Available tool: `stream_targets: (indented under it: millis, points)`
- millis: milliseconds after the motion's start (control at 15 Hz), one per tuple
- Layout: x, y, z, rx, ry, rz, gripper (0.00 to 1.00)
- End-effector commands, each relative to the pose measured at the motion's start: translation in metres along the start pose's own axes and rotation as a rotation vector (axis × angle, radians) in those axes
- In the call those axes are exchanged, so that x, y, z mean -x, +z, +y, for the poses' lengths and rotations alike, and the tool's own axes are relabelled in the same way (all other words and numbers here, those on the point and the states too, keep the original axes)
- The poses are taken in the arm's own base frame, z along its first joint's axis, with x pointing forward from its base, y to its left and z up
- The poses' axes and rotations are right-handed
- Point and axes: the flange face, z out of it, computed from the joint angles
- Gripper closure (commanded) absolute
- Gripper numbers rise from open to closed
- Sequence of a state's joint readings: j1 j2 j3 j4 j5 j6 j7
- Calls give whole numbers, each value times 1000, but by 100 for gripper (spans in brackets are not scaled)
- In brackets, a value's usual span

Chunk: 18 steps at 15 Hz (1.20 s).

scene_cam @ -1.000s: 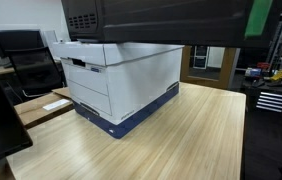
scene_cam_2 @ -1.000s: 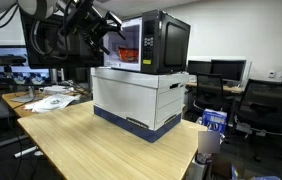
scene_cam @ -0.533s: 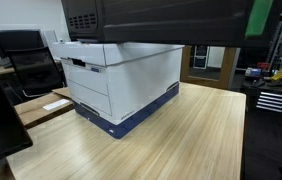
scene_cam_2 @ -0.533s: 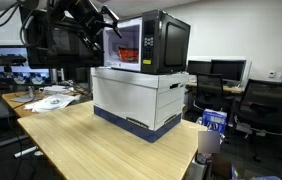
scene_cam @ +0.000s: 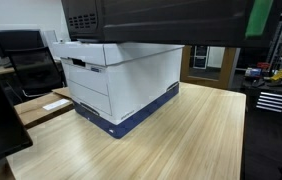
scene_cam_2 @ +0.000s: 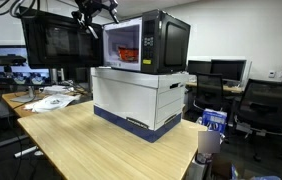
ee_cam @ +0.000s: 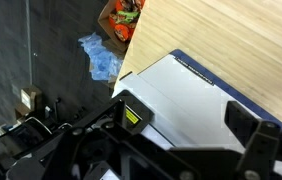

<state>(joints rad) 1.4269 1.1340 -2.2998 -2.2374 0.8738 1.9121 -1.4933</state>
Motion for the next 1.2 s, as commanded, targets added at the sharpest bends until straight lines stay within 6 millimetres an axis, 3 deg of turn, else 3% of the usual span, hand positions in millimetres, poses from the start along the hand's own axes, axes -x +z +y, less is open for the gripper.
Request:
stream_targets:
  millis: [0,600,1133]
  points:
    - [-7,-16,32,-62,-1,-77,0]
    - [-19,-32,83,-230,-82,-250,0]
    - [-19,-27,102,-514,-19,-247,0]
